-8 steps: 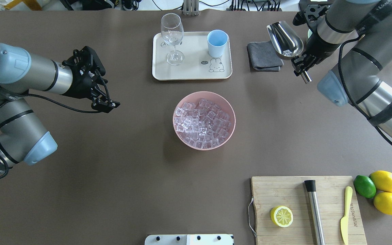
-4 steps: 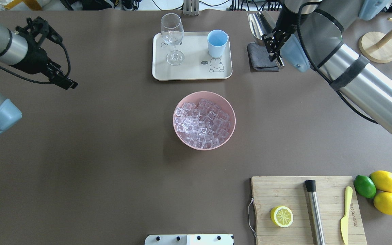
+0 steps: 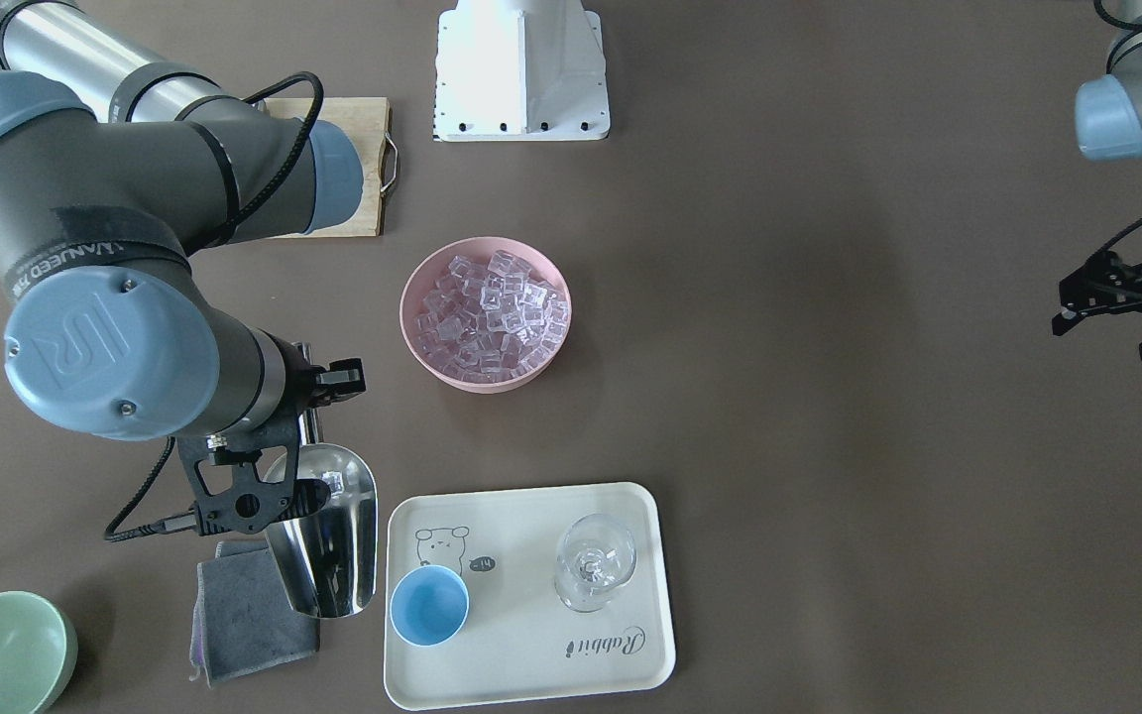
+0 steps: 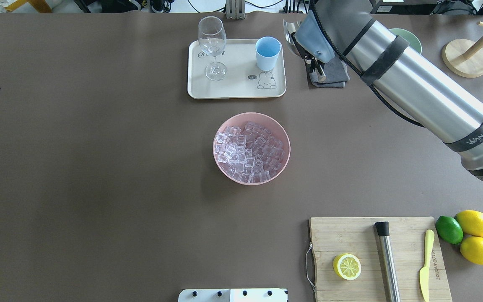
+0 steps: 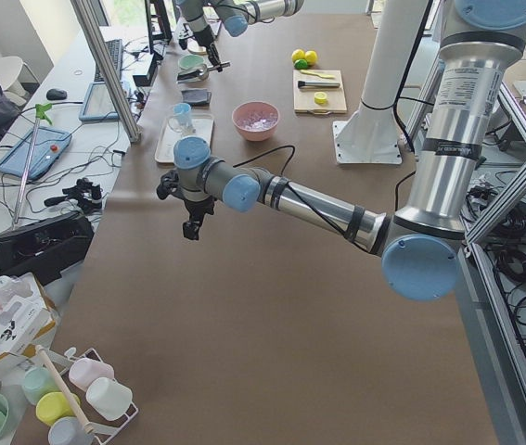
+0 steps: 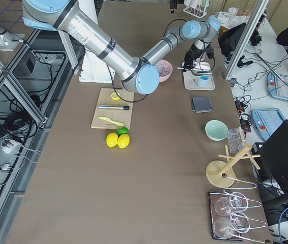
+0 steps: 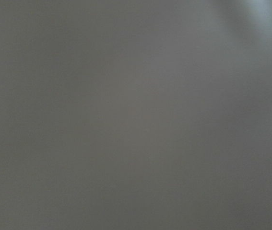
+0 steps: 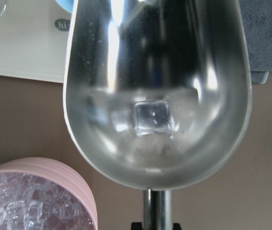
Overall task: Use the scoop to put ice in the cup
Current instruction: 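Tilt the scoop over the blue cup with the right gripper to pour the ice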
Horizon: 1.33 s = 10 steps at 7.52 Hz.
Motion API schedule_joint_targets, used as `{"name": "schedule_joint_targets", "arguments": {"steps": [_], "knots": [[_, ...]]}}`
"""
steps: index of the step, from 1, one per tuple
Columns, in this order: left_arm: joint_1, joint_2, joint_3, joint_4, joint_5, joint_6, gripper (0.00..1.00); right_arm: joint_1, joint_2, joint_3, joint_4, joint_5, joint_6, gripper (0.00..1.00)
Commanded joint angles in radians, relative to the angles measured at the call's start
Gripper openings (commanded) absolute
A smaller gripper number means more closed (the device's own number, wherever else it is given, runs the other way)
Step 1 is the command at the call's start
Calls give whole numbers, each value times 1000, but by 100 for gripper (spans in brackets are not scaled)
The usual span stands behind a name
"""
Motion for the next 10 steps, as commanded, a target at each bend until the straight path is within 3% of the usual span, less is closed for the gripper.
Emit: {"name": "schedule_joint_targets", "arguments": {"steps": [1,3,5,10], "knots": [[-157,128,-5,96,-65,9,98,-36,81,-34,-215,1,-140,0],[-186,174,-2,111,-63,131,98,-51,110,-99,-257,1,-217,0],[-218,177,-1,213,-89,160,98,-51,151,-145,-348,-20,-340,0],[-218,177,-5,208,-115,164,98,-46,266,-345,-355,-49,-406,0]]}}
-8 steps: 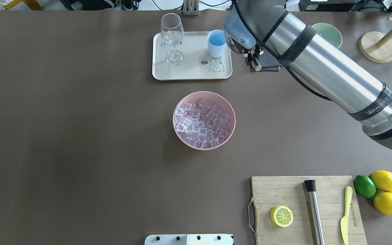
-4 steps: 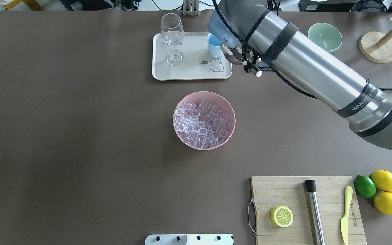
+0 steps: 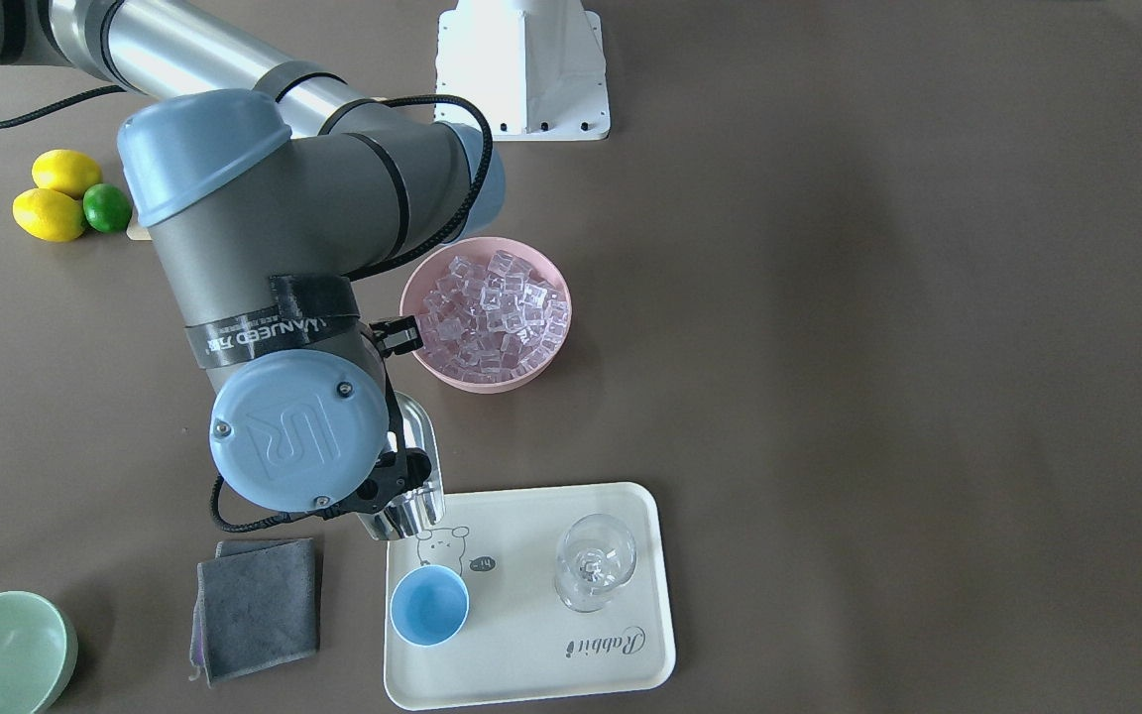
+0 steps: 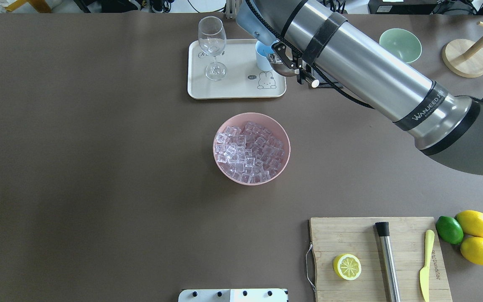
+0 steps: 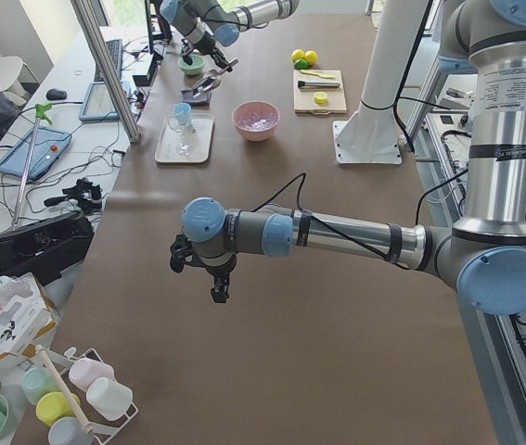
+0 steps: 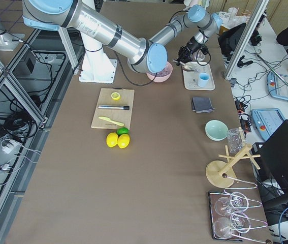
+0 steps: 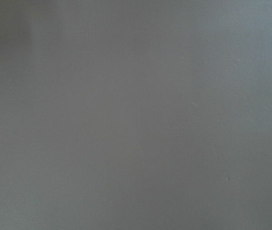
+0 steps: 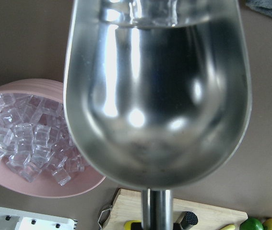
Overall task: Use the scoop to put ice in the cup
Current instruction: 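Tilt the scoop over the blue cup with the right gripper to pour the ice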
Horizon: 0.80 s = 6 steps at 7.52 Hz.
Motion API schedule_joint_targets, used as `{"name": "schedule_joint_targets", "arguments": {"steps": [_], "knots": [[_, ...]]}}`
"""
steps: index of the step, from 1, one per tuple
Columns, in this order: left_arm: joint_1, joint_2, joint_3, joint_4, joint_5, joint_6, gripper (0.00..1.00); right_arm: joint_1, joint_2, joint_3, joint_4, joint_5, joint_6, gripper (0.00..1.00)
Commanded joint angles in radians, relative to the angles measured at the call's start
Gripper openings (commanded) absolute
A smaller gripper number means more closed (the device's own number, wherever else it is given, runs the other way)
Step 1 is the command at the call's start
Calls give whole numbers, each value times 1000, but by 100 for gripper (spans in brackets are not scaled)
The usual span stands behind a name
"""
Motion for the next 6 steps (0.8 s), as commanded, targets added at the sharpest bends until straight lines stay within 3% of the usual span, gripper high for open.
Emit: {"name": "schedule_joint_targets", "arguments": {"steps": [1,4,5,6], "knots": [[0,0,-7,0,5,6,98,3,49,-107,2,-19,-37,0],[0,0,-6,0,5,8,98,3,62,-130,6,-21,-38,0],[0,0,-6,0,5,8,98,5,45,-95,11,-21,-34,0],[2,-2,-6,0,5,8,98,17,-14,7,34,-27,-20,0]]}}
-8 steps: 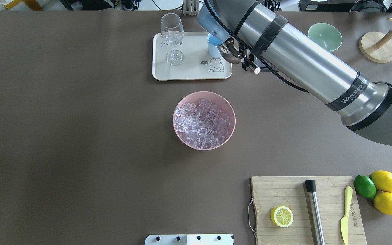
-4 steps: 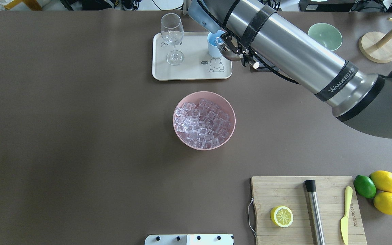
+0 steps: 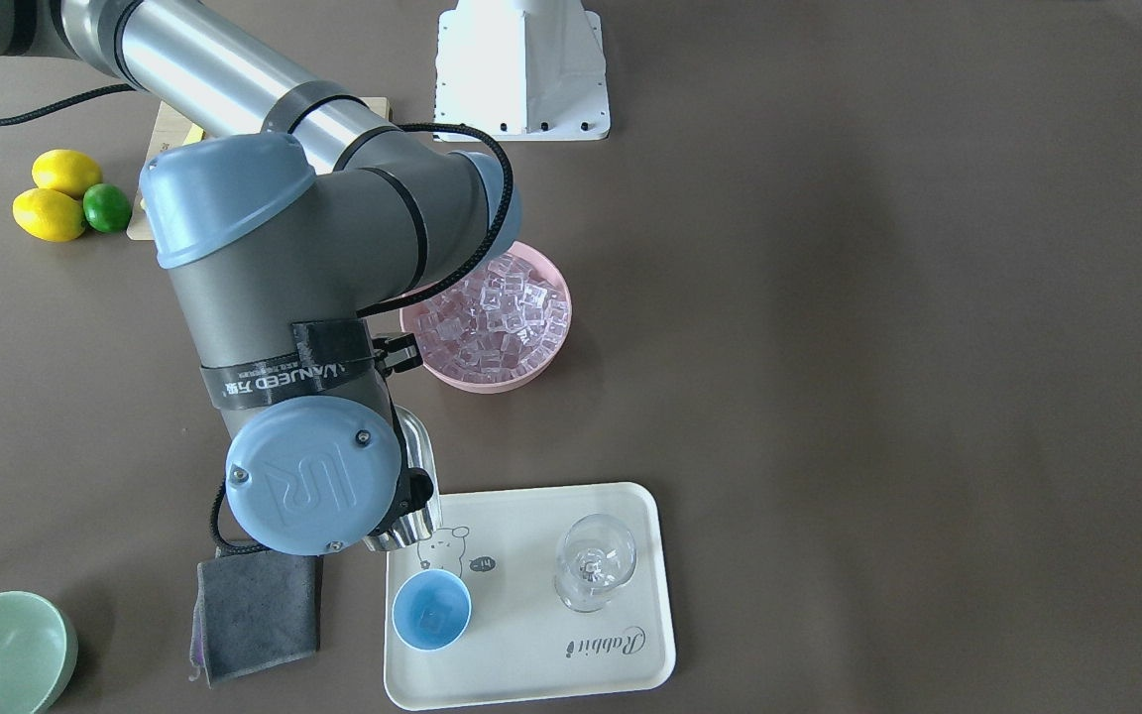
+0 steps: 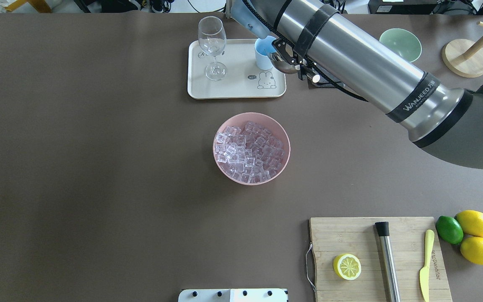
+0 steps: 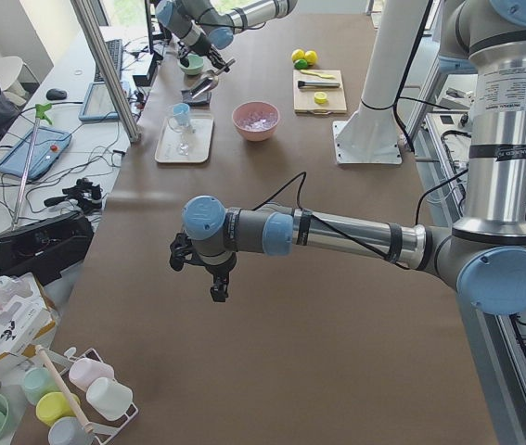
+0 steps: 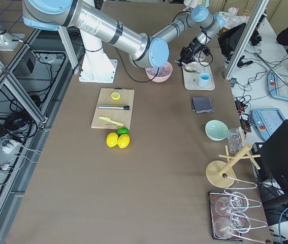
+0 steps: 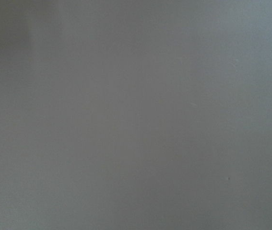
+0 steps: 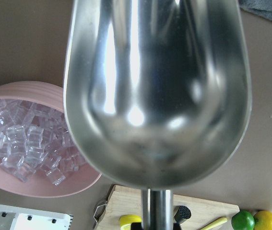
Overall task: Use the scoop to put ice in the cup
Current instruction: 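Tilt the scoop over the blue cup with the right gripper to pour the ice, then carry the empty scoop back to its spot near the right arm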
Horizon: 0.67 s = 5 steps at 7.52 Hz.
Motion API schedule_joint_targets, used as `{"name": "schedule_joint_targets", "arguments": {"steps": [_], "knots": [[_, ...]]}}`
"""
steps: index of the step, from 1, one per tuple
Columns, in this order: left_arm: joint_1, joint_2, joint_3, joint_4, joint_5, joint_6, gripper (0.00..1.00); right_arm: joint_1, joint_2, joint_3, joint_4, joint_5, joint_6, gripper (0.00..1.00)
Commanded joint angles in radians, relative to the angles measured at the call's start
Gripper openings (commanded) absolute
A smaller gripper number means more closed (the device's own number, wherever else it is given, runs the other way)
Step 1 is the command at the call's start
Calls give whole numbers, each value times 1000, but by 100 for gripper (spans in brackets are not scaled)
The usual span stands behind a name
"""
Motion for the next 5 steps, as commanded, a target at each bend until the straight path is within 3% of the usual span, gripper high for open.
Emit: {"name": "schedule_joint_targets", "arguments": {"steps": [1,3,5], "knots": [[1,-1,2,2,0,0,98,61,-144,250,25,-17,17,0],[1,-1,0,2,2,0,98,112,-348,578,33,-27,137,0],[1,-5,-1,2,2,0,98,155,-654,946,75,-27,210,0]]}}
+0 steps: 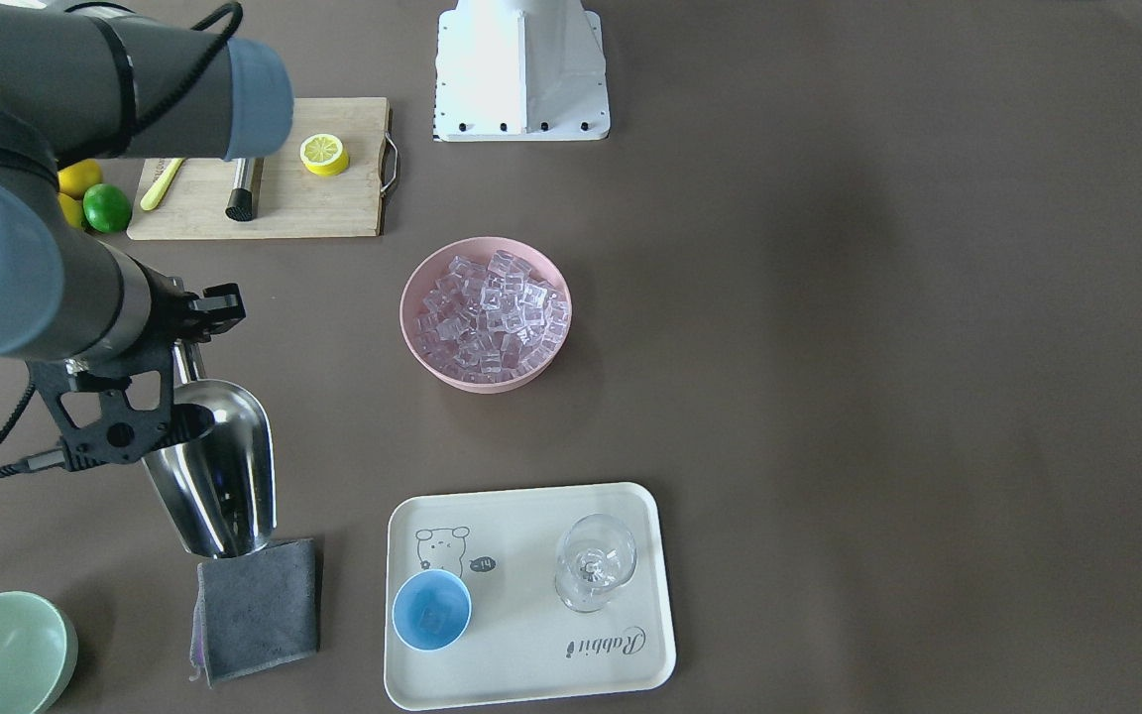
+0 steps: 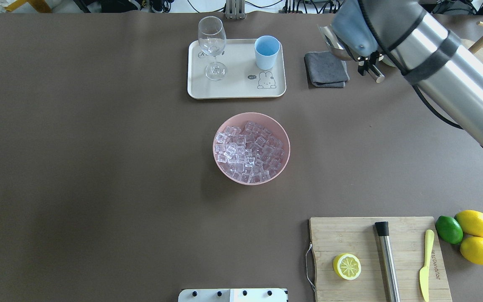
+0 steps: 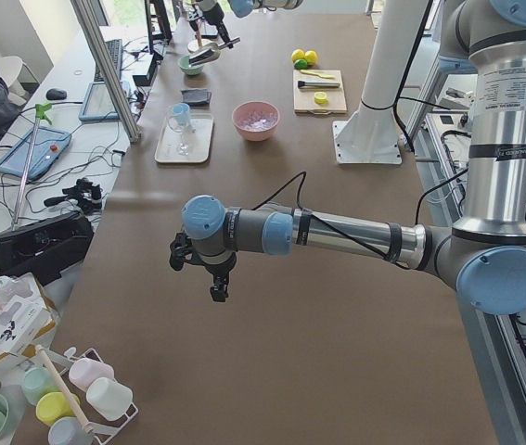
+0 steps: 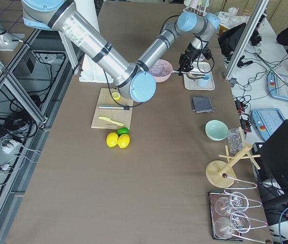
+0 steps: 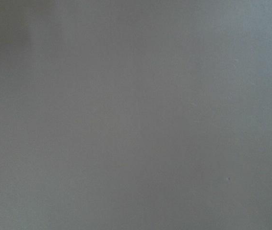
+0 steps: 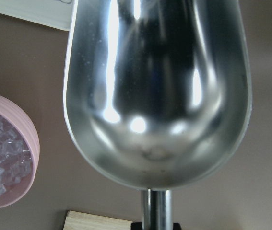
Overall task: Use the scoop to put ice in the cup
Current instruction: 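Carry the empty scoop back to its spot near the right arm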
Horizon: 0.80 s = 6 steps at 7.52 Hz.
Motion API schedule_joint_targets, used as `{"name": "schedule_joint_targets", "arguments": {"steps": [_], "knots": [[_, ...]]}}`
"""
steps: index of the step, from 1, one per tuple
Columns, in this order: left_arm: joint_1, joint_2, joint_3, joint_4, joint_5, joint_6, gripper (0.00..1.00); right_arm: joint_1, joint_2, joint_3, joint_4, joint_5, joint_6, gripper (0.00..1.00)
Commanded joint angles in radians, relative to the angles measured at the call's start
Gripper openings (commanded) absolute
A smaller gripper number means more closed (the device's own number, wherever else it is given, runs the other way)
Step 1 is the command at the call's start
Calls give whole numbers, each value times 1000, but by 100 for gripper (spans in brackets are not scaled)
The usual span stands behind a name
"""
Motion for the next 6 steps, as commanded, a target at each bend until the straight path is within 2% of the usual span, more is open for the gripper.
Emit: {"name": "schedule_joint_targets", "arguments": {"steps": [1,2,3,5,6], "knots": [[0,-3,-2,1,0,0,98,76,-381,415,74,-1,64,0],[0,-3,-2,3,0,0,98,120,-492,469,138,-1,53,0],[0,-3,-2,3,0,0,98,165,-569,470,222,1,31,0],[0,-3,0,5,3,0,98,180,-759,417,431,7,-34,0],[2,-3,0,5,3,0,98,180,-830,346,547,71,-30,0]]}}
